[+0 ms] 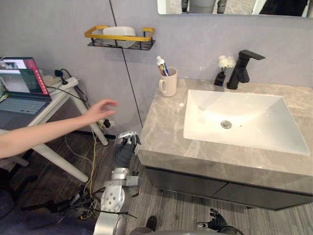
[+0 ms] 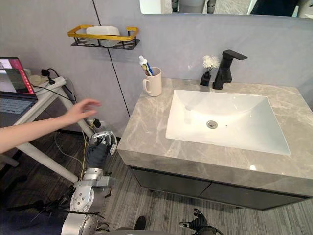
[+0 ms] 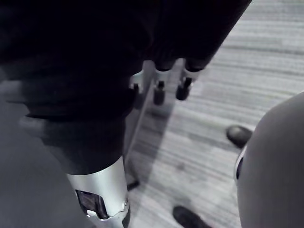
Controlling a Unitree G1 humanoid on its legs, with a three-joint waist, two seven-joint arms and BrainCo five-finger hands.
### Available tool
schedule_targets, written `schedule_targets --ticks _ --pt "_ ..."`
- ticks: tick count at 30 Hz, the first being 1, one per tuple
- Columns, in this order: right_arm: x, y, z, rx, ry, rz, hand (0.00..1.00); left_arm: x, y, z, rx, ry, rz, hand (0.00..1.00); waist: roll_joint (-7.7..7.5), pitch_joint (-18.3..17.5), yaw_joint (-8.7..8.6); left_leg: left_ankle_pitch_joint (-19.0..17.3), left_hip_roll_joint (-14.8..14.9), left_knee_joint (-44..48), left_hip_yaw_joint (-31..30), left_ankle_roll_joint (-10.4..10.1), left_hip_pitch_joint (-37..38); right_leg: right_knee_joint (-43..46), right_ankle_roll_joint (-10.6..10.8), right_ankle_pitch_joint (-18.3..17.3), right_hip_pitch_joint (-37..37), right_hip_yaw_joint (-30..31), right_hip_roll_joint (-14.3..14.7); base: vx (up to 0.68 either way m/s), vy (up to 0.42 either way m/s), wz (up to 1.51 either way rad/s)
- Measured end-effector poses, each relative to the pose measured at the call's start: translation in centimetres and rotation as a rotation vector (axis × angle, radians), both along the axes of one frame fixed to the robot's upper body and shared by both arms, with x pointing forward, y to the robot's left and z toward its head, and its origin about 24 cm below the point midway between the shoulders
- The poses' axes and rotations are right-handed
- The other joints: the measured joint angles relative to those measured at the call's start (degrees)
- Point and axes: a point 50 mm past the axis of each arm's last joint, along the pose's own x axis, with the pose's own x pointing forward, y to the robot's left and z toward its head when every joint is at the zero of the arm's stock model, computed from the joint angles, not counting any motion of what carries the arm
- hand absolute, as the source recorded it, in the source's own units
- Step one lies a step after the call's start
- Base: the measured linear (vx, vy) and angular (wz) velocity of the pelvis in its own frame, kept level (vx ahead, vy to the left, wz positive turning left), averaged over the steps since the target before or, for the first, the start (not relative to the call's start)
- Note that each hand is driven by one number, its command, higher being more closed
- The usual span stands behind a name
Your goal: Organize washtable
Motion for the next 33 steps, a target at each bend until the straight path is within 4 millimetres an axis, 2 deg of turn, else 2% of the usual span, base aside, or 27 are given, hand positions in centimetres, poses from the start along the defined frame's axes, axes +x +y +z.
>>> schedule_targets --ticks 3,10,13,18,21,28,33 --pt "-0.5 0.1 -0.1 0.005 0.009 -0.02 0.0 -0.9 0.9 -1.7 -0.013 0.09 0.071 1.0 -0.46 -0.26 1.3 -0.03 -0.37 0.81 -0.76 0.01 -0.16 0.02 0.15 -0.41 0.86 -1.19 -0.13 0.03 -0.018 0.17" --pt "-0.9 0.8 -0.2 0.024 0.018 -0.021 0.0 -2.0 1.9 -5.6 0.085 0.274 0.162 1.0 -1.64 -0.91 1.6 -0.46 -0.79 1.04 -2.01 0.63 -0.38 1.87 0.63 -2.13 1.7 -3.53 -1.01 0.0 -0.017 0.18" --pt "-0.9 1.1 -0.2 0.029 0.017 -0.023 0.0 -2.2 1.6 -6.7 0.104 0.325 0.162 1.0 -2.07 -1.21 1.58 -0.65 -0.85 1.03 -1.73 0.92 -0.38 1.89 0.7 -2.19 1.7 -3.55 -1.17 0.0 0.0 0.0" --pt "-1.0 2.0 -0.1 0.035 0.003 -0.036 0.0 -3.2 1.4 -10.0 0.163 0.47 0.108 1.0 -3.34 -2.11 1.62 -0.4 -0.78 0.64 -1.31 0.61 0.24 1.5 0.7 -2.21 1.68 -3.28 -1.17 0.02 -0.005 -0.02" --pt "-1.0 2.0 -0.1 0.032 0.002 -0.038 0.0 -3.9 1.4 -11.4 0.179 0.539 0.09 1.0 -3.3 -2.21 1.55 -0.18 -0.6 -0.09 -0.85 0.52 0.84 1.13 0.69 -2.18 1.75 -2.91 -1.06 -0.01 -0.009 -0.08" --pt "-1.0 2.0 -0.1 0.029 0.002 -0.037 0.0 -5.3 1.5 -14.0 0.228 0.667 0.056 1.0 -3.24 -2.29 1.4 0.45 0.17 -2.44 -0.15 0.19 2.1 -0.19 0.57 -2.08 1.67 -2.15 -0.32 0.01 -0.015 -0.05" --pt "-1.0 1.9 -0.1 0.021 0.0 -0.041 0.0 -5.3 1.5 -14.7 0.241 0.696 0.041 1.0 -3.25 -2.24 1.3 0.43 0.14 -2.54 0.27 0.18 2.05 -0.67 0.57 -2.08 1.69 -1.63 -0.26 0.03 -0.012 -0.02"
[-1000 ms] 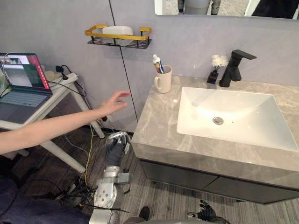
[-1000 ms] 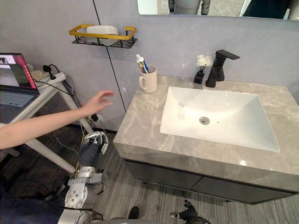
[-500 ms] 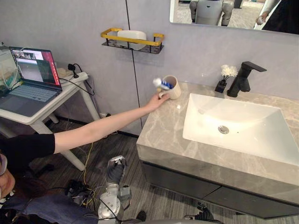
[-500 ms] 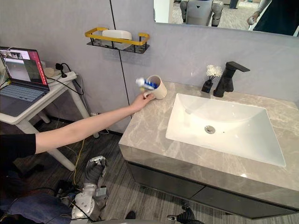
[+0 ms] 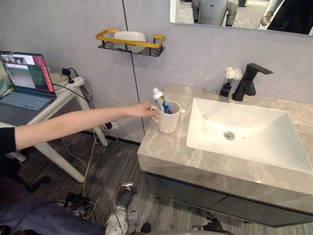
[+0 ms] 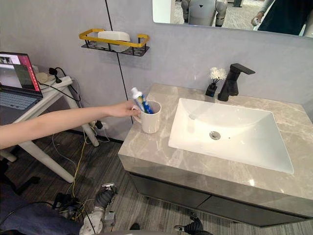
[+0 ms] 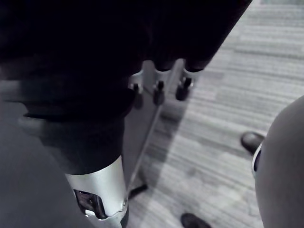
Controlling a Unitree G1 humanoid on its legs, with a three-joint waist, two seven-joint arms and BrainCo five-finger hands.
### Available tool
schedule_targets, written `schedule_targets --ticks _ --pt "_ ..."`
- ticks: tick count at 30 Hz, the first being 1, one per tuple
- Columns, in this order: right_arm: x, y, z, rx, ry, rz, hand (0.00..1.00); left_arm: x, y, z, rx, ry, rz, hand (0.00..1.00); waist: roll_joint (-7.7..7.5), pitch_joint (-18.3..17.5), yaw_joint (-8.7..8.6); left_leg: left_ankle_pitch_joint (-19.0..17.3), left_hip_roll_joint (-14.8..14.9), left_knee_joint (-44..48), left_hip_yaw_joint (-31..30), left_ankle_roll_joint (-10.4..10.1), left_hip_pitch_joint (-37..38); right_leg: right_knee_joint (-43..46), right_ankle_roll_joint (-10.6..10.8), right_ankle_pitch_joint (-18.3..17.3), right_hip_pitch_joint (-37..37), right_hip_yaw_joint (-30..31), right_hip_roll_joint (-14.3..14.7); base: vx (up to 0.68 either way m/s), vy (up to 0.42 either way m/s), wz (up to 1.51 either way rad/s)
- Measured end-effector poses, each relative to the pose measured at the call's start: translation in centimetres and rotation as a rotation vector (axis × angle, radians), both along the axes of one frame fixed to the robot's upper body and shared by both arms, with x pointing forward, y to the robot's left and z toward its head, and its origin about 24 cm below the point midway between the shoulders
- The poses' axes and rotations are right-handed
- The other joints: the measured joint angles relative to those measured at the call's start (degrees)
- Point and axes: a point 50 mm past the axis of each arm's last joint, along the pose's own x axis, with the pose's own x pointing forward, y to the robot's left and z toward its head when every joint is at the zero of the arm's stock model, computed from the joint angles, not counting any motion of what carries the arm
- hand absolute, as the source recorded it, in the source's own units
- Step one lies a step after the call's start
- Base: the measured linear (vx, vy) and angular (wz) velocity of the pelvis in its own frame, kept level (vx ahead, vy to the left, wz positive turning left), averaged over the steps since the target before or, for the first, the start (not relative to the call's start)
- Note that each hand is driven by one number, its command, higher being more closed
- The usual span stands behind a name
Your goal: Organize washtable
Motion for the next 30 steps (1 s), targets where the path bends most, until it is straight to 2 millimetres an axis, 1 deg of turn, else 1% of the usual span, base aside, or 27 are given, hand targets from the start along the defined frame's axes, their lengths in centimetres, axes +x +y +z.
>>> schedule_targets --ticks 9,12,18,20,25,26,28,29,30 --pt "0.7 0.4 0.1 0.007 -0.012 0.01 0.0 0.1 0.1 -0.3 0.006 0.014 -0.009 1.0 -0.11 0.95 -0.19 -0.02 0.04 -0.04 1.3 0.0 0.11 -0.58 -0.26 0.39 -0.03 0.5 0.35 0.0 -0.003 -0.03" --pt "0.8 0.5 0.0 0.008 -0.004 0.022 0.0 -0.2 0.1 -0.8 0.008 0.037 -0.014 1.0 -0.18 1.06 -0.28 -0.02 0.13 -0.1 1.37 0.0 0.13 -0.65 -0.32 0.47 -0.06 0.89 0.46 0.0 0.0 0.0" --pt "0.9 0.5 0.0 0.007 -0.005 0.027 0.0 -0.2 0.2 -0.7 0.014 0.034 -0.017 1.0 -0.04 1.25 -0.3 -0.03 0.17 -0.18 1.65 -0.01 0.19 -0.72 -0.34 0.48 -0.13 1.31 0.49 0.0 0.0 -0.01" --pt "0.9 0.6 0.0 0.006 -0.006 0.03 0.0 0.1 -0.1 -0.3 -0.003 0.011 -0.021 1.0 -0.09 1.37 -0.32 -0.05 0.17 -0.19 1.71 -0.01 0.18 -0.83 -0.34 0.49 -0.15 1.39 0.5 0.0 0.0 0.0" --pt "1.0 0.6 0.0 0.006 -0.007 0.033 0.0 1.9 -1.0 2.4 -0.048 -0.131 -0.042 1.0 -0.09 1.43 -0.6 -0.12 0.17 -0.19 2.0 -0.01 0.18 -1.59 -0.41 0.87 -0.03 1.58 0.59 0.0 -0.002 -0.02" --pt "1.0 0.6 0.0 0.006 -0.008 0.034 0.0 2.4 -1.4 3.3 -0.067 -0.176 -0.055 1.0 -0.01 1.47 -0.72 -0.13 0.18 -0.19 2.12 -0.01 0.17 -1.7 -0.41 0.96 -0.04 1.69 0.59 0.0 -0.002 -0.04" --pt "1.1 0.6 0.0 0.005 -0.008 0.039 0.0 3.0 -2.0 4.1 -0.078 -0.217 -0.09 1.0 0.03 1.51 -0.88 -0.13 0.18 -0.19 2.14 -0.01 0.17 -1.71 -0.41 0.96 -0.05 1.71 0.59 0.0 0.0 0.0" --pt "1.2 0.7 0.0 0.003 -0.01 0.055 0.0 3.5 -2.5 4.7 -0.079 -0.248 -0.123 1.0 0.05 1.52 -1.17 -0.13 0.2 -0.19 2.16 -0.01 0.18 -1.72 -0.42 0.98 -0.06 1.75 0.61 0.0 0.0 0.0" --pt "1.4 0.8 0.0 0.002 -0.011 0.07 0.0 4.0 -2.8 5.3 -0.088 -0.278 -0.143 1.0 0.08 1.53 -1.9 -0.14 0.24 -0.2 2.27 -0.01 0.18 -1.78 -0.45 1.02 -0.1 1.86 0.63 -0.01 -0.003 -0.05"
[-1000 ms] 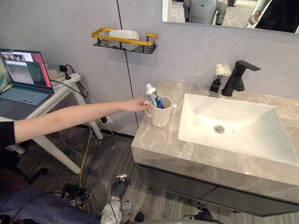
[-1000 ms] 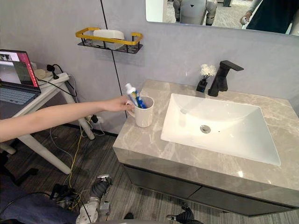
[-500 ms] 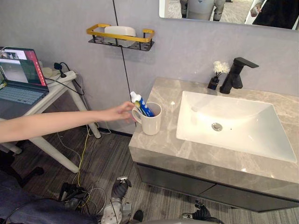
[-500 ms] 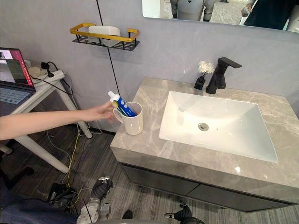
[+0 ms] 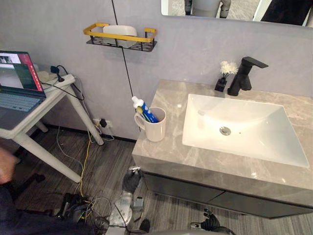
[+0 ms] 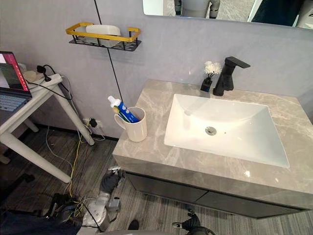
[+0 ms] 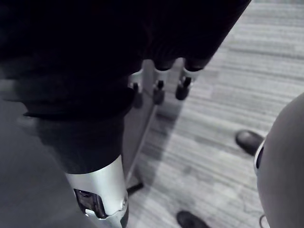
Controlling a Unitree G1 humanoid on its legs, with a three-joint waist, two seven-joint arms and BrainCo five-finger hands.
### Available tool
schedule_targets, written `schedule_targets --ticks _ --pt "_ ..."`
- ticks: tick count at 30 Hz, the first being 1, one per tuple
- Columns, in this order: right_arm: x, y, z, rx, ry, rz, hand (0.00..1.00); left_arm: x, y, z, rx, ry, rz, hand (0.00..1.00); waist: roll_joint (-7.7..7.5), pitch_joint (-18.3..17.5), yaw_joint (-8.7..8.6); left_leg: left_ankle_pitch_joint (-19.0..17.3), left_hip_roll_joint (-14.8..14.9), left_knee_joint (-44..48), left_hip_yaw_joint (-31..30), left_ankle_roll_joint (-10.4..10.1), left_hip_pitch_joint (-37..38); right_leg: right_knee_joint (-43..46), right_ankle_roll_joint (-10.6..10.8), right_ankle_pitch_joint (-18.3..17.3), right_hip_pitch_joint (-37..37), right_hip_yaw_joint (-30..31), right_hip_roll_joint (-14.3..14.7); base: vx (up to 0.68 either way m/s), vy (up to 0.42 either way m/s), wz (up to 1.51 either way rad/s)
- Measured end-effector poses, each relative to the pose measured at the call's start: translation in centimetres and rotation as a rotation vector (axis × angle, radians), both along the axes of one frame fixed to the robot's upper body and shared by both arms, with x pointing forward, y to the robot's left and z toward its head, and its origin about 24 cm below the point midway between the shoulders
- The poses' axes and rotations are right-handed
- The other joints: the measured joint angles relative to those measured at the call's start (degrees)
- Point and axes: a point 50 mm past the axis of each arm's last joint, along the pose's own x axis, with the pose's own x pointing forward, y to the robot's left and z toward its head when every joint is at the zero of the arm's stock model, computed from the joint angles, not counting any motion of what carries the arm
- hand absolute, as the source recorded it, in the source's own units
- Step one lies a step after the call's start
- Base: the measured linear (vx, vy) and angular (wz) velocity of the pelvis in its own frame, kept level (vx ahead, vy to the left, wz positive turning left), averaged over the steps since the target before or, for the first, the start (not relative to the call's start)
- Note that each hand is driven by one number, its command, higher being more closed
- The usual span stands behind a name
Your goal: Organize washtable
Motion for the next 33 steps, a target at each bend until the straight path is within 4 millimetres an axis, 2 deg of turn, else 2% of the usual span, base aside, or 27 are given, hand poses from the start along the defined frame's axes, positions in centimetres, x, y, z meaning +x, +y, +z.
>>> schedule_targets --ticks 2,8,11,23,26,28,33 --pt "0.1 0.0 0.0 -0.002 0.002 0.005 0.0 0.8 -0.6 1.1 -0.014 -0.054 -0.037 1.0 0.08 0.05 -0.16 -0.08 0.12 -0.03 0.58 0.01 0.0 -0.62 -0.05 0.47 -0.06 0.61 0.16 -0.01 0.002 -0.16" --pt "0.2 -0.3 -0.1 -0.012 0.008 0.02 0.0 0.9 -0.5 1.9 -0.044 -0.08 -0.076 1.0 0.49 0.28 -0.56 -0.08 0.97 0.0 2.24 0.0 -1.12 -0.83 -0.59 1.38 -2.15 2.55 0.86 -0.03 -0.001 -0.16" --pt "0.2 -0.4 -0.1 -0.017 0.007 0.034 0.0 0.8 -0.3 2.0 -0.074 -0.075 -0.077 1.0 0.51 0.26 -1.24 -0.06 1.19 0.01 2.54 0.0 -1.37 -0.75 -0.74 1.55 -2.81 3.06 1.02 -0.03 -0.007 -0.11" --pt "0.2 -1.0 0.0 -0.024 0.014 0.057 0.0 0.7 0.7 2.2 -0.048 -0.075 -0.066 1.0 0.47 0.24 -1.28 -0.05 1.79 0.04 5.49 0.01 -2.17 -0.77 -1.1 2.71 -5.64 6.33 1.28 -0.02 0.002 -0.15" --pt "0.2 -1.1 0.0 -0.023 0.012 0.049 0.0 0.2 1.7 3.1 -0.054 -0.108 -0.013 1.0 0.5 0.25 -1.28 -0.07 1.8 0.05 5.85 0.02 -2.18 -0.85 -1.01 2.95 -5.95 7.09 1.25 -0.01 0.0 -0.1" --pt "0.2 -1.1 0.0 -0.022 0.013 0.049 0.0 0.1 2.5 4.5 -0.06 -0.165 0.028 1.0 0.49 0.25 -1.14 -0.08 1.76 0.05 5.82 0.03 -2.18 -0.89 -1.0 2.95 -5.9 7.03 1.23 0.0 0.0 0.0" --pt "0.1 -1.1 -0.1 -0.01 0.02 0.058 0.0 0.3 3.1 7.2 -0.082 -0.284 0.036 1.0 0.74 0.15 -1.14 -0.07 1.6 0.08 5.12 0.03 -2.62 -1.24 -0.96 2.94 -5.69 6.17 1.15 0.0 -0.004 0.08"
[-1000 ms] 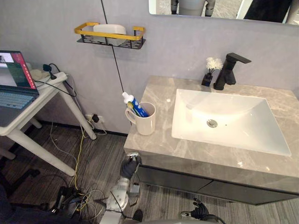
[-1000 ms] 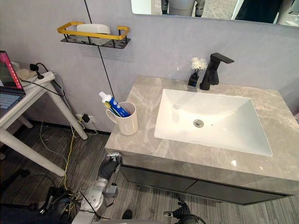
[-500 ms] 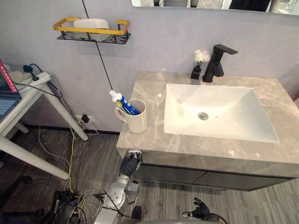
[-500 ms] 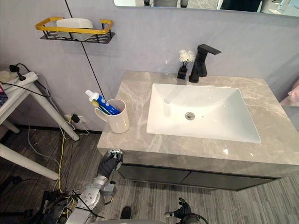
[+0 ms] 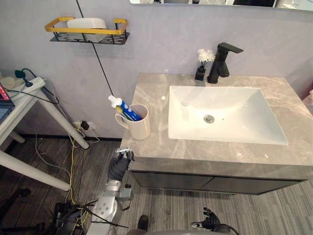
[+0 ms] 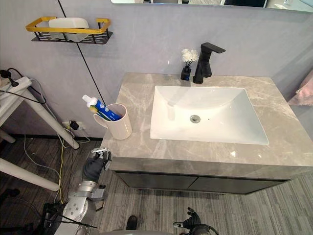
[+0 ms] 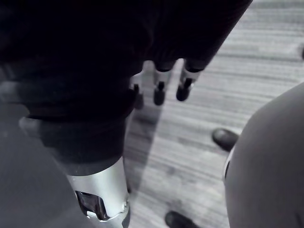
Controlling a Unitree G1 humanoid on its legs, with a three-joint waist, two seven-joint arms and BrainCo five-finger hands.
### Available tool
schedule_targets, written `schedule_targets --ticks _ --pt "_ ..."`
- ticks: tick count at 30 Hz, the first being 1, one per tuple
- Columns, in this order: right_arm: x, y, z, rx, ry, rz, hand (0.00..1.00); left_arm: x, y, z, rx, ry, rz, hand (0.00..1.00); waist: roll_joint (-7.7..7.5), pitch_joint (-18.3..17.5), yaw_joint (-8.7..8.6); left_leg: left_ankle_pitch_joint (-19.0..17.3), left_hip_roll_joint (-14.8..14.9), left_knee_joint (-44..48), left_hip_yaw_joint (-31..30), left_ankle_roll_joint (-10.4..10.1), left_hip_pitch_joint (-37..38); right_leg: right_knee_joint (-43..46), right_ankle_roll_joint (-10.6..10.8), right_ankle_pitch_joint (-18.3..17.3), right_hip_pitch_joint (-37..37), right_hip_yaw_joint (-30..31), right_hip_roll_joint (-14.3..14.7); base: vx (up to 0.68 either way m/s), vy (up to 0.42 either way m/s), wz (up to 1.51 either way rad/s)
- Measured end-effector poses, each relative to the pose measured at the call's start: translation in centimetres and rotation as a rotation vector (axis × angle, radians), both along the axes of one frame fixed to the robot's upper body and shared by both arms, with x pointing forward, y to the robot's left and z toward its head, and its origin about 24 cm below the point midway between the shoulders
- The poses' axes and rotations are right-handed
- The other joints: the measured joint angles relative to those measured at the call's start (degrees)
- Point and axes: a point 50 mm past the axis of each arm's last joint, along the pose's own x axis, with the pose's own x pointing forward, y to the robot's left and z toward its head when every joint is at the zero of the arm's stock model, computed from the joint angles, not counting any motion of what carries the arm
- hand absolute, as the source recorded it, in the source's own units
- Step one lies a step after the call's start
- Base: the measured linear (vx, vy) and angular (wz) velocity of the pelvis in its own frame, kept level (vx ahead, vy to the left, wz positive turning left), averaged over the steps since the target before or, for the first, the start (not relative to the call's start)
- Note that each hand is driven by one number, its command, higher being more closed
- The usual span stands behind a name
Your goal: Organize washtable
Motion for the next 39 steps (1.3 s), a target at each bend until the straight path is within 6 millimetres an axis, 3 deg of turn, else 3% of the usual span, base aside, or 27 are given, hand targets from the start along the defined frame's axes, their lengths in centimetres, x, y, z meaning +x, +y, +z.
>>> schedule_targets --ticks 6,10,13,16,22,25,39 --pt "0.0 -0.1 0.0 -0.001 -0.002 0.006 0.0 0.0 -0.1 3.7 -0.05 -0.166 0.0 1.0 0.21 -0.11 -0.02 -0.05 -0.08 0.04 -0.16 -0.07 -0.47 0.06 0.08 -0.06 -0.02 -0.01 -0.04 0.01 -0.002 0.04" --pt "0.1 -0.2 0.0 0.001 -0.006 0.011 0.0 0.1 0.0 4.4 -0.076 -0.196 0.004 1.0 0.48 -0.17 -0.16 -0.05 -0.02 0.05 0.02 -0.06 -0.32 0.43 0.08 -0.08 -0.15 0.52 -0.07 0.0 -0.004 -0.06" --pt "0.2 -0.2 0.1 0.004 -0.011 0.023 0.0 0.3 0.0 3.3 -0.126 -0.151 -0.02 1.0 0.93 -0.34 -0.17 -0.06 -0.02 0.04 0.22 -0.06 0.43 0.66 0.05 -0.09 -0.07 0.85 -0.1 -0.05 -0.002 -0.06" --pt "0.0 -0.6 0.1 0.003 -0.005 0.025 0.0 0.8 -0.2 0.9 -0.167 -0.046 -0.045 1.0 1.82 -0.91 -0.29 -0.05 0.11 0.02 0.92 -0.05 0.78 0.71 0.02 -0.07 -0.28 1.65 -0.07 -0.05 0.0 -0.13" --pt "0.1 -0.9 0.3 0.006 -0.018 0.032 0.0 0.8 0.1 -1.2 -0.161 0.067 -0.077 1.0 1.92 -1.05 -1.02 -0.19 0.31 -0.01 2.84 -0.04 0.69 0.45 -0.2 0.15 -1.36 3.2 0.0 -0.03 -0.003 -0.16" --pt "0.2 -0.9 0.4 0.009 -0.02 0.035 0.0 0.9 0.2 -1.7 -0.151 0.089 -0.082 1.0 1.72 -1.08 -1.89 -0.37 0.26 -0.01 3.24 -0.06 0.63 0.11 -0.04 0.51 -1.38 3.35 -0.03 0.01 0.001 -0.04" --pt "0.4 -0.9 0.6 0.01 -0.028 0.04 0.0 2.3 0.1 -1.8 -0.087 0.074 -0.073 1.0 1.17 -0.96 -1.63 -0.63 0.34 -0.37 3.81 -0.39 -0.45 -1.56 0.01 1.8 -2.52 4.65 0.2 -0.04 -0.002 -0.04"
